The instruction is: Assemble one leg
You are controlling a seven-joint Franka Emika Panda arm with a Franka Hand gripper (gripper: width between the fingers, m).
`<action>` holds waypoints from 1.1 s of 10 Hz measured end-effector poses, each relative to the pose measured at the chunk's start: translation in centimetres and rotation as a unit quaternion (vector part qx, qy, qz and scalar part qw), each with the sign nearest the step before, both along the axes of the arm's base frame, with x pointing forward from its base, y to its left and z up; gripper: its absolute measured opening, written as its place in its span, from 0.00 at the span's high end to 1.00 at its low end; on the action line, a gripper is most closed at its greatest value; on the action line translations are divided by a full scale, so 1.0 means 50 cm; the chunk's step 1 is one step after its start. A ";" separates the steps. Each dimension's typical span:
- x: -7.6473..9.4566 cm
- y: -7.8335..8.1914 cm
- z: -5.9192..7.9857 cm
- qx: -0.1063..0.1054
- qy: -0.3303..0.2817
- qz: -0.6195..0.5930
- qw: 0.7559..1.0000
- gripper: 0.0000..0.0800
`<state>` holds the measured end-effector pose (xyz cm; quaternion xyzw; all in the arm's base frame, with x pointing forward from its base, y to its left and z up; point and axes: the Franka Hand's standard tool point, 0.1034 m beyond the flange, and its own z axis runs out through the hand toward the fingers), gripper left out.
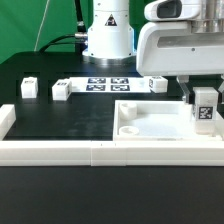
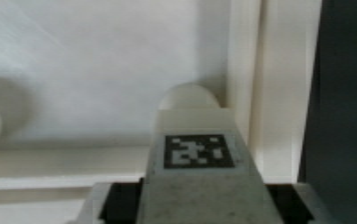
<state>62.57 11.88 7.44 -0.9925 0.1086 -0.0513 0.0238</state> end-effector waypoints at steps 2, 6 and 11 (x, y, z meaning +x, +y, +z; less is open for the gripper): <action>-0.004 0.007 -0.001 0.014 0.000 -0.137 0.990 0.64; -0.003 0.007 -0.002 0.043 -0.001 -0.392 0.919 0.64; -0.003 0.008 -0.002 0.067 0.008 -0.532 0.844 0.64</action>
Offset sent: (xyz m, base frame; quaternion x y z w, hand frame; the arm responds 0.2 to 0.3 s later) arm -0.0180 0.0000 -0.0123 -0.0217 0.0132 0.2827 0.9589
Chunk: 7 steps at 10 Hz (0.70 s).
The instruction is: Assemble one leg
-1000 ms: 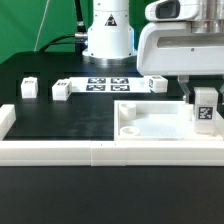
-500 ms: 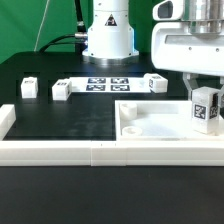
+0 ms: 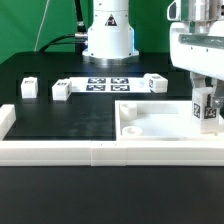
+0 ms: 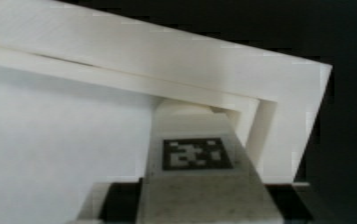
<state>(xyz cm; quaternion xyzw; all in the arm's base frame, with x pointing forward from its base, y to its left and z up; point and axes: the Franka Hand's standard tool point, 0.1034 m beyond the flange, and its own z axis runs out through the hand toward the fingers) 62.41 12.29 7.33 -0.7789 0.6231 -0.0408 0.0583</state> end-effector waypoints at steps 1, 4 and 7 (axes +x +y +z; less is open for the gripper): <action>0.000 0.000 0.000 -0.004 -0.001 0.026 1.000 0.52; 0.001 0.004 0.000 -0.024 -0.008 0.176 0.984 0.24; 0.005 0.005 -0.003 -0.050 -0.016 0.355 0.933 0.19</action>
Offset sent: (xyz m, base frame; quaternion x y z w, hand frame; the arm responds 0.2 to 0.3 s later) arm 0.0052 0.0099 0.0005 -0.0009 0.0050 -0.2423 0.9702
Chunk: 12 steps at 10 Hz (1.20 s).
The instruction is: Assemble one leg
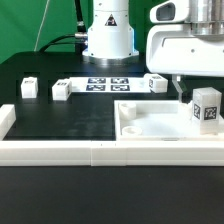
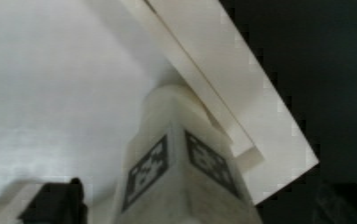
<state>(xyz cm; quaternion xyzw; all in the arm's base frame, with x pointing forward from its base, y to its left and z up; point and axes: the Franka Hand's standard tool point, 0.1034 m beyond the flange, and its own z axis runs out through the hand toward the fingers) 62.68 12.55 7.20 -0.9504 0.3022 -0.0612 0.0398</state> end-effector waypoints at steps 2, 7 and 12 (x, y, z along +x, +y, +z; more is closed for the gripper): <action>0.004 -0.002 0.005 -0.013 0.005 0.094 0.996 0.19; 0.008 -0.010 0.008 -0.052 -0.002 0.308 0.950 0.19; 0.007 -0.011 0.007 -0.050 -0.002 0.297 0.954 0.64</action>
Offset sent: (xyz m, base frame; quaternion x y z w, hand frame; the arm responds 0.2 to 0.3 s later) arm 0.0021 0.0046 0.0030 -0.0028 -0.0070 -0.2357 0.9718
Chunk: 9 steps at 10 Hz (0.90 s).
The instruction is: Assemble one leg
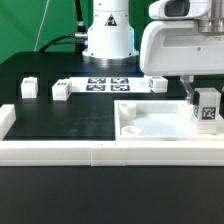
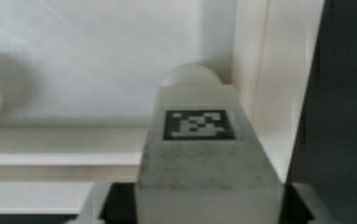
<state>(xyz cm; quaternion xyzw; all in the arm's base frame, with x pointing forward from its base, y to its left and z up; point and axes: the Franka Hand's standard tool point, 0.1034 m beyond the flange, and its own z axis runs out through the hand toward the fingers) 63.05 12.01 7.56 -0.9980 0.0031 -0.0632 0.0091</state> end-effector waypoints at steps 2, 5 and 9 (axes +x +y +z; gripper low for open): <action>0.000 0.000 0.001 0.003 0.000 -0.020 1.000 0.64; -0.005 -0.002 0.001 0.025 0.002 -0.214 0.976 0.64; -0.013 -0.002 -0.003 0.041 -0.007 -0.453 0.890 0.64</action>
Offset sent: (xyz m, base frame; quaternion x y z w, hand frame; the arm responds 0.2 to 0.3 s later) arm -0.0084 -0.0039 0.0094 -0.0382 0.0155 0.2745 0.9607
